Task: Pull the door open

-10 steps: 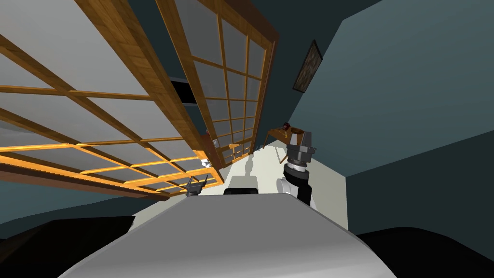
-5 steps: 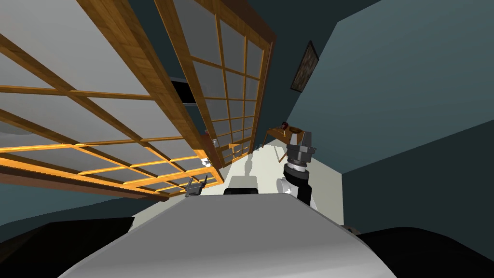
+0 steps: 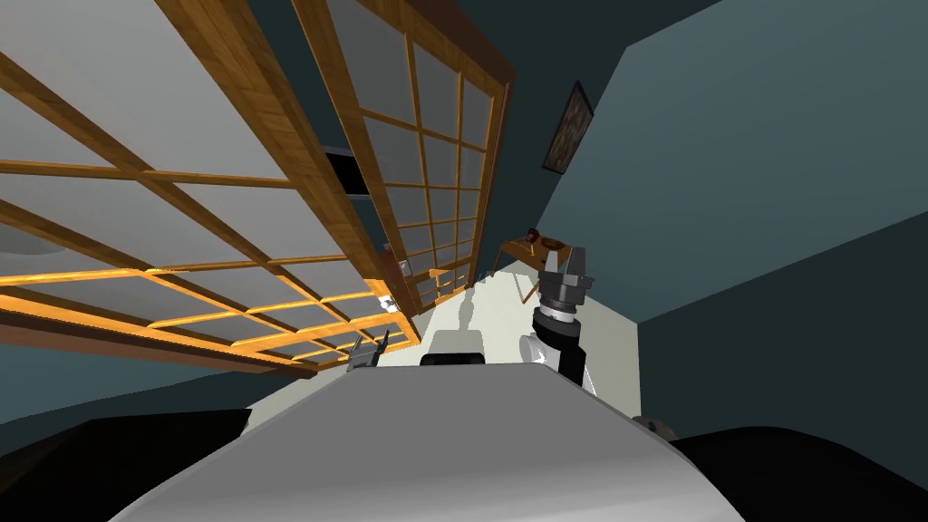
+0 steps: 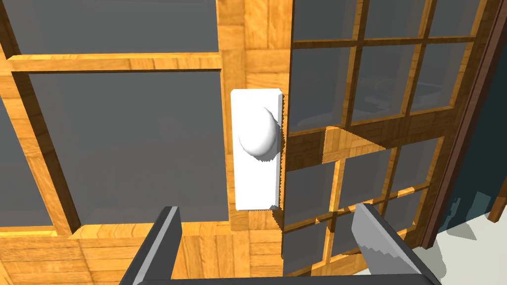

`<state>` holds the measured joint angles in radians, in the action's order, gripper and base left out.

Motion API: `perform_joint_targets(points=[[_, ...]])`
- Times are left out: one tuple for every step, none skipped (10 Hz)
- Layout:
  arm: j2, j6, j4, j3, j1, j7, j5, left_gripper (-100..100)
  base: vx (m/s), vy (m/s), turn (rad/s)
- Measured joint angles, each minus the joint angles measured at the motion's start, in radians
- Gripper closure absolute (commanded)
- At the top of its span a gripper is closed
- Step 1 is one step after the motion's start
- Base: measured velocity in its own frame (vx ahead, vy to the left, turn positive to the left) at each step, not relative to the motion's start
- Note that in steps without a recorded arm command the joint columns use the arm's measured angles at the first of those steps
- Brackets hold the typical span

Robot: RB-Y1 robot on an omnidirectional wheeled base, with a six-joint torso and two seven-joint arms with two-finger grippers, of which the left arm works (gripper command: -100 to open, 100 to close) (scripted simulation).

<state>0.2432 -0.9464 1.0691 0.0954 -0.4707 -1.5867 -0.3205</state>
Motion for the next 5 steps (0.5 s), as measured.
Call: perform_joint_targets(points=[[0.005, -0.003, -0.015, -0.008, 0.007, -0.004, -0.007, -100, 0.215, 0.019, -0.131], [0.012, -0.002, -0.029, -0.016, 0.02, -0.011, -0.014, -100, 0.19, 0.025, -0.088], [0.021, 0.0, -0.037, -0.026, 0.028, -0.018, -0.021, -100, 0.194, 0.038, -0.121], [0.027, 0.004, -0.046, -0.035, 0.036, -0.023, -0.029, -100, 0.221, 0.031, -0.112], [0.032, 0.003, -0.067, -0.044, 0.052, -0.028, -0.037, -100, 0.212, 0.022, -0.119]])
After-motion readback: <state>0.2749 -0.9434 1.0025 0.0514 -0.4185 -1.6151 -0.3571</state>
